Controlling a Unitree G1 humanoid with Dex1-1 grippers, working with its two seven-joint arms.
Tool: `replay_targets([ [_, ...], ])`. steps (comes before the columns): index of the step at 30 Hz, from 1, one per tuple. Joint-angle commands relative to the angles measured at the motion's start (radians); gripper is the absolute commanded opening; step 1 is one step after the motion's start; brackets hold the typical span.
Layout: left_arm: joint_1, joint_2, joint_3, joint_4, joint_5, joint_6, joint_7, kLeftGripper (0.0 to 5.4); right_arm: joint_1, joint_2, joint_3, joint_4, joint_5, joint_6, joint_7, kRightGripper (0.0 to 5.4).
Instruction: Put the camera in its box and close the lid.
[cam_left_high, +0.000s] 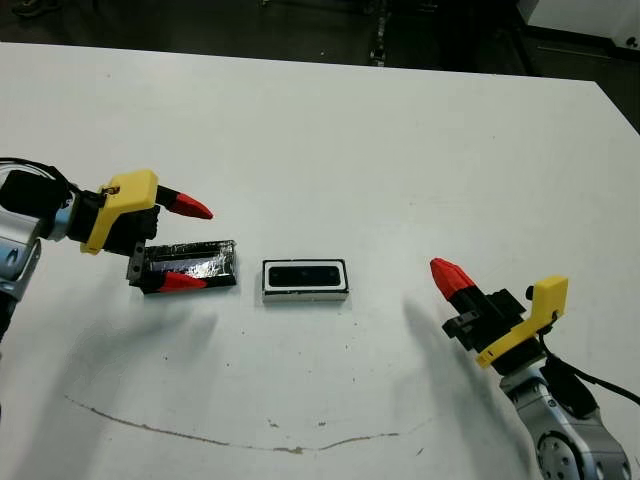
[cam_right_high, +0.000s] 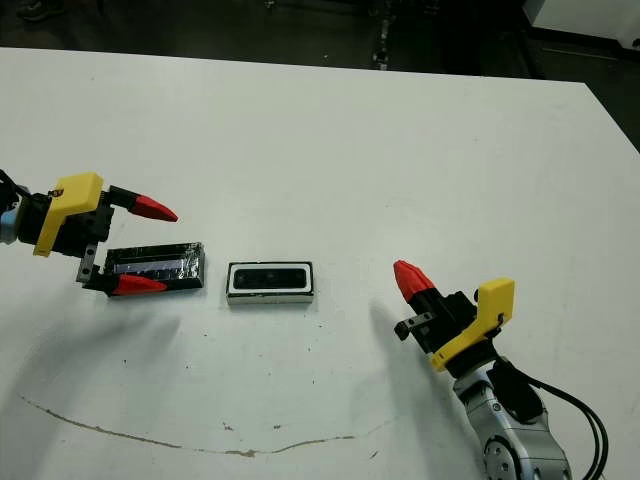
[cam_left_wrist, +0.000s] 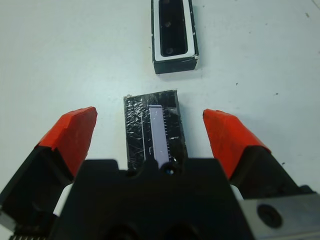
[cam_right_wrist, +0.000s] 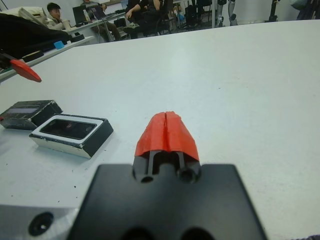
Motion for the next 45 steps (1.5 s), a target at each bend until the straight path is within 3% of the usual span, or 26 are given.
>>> replay_targets([
  [1,-0.004,-0.009,-0.014,0.03,0.03,-0.049,0.012,5.39,0.002,-0.015,-0.007,0.004,0.008,0.009,0.005,0.0],
  [20,-0.007,-0.046,-0.06,0.151,0.095,-0.186,0.011,5.39,0.009,-0.017,-0.011,0.009,0.006,-0.008,0.014,0.0],
  [29,0.002,-0.053,-0.068,0.159,0.102,-0.118,0.018,5.39,0.01,-0.012,-0.014,0.014,0.016,-0.006,0.014,0.0],
  [45,0.017,-0.071,-0.068,0.205,0.105,-0.126,0.028,5.39,0.014,-0.018,-0.016,0.008,0.027,0.005,0.014,0.0],
])
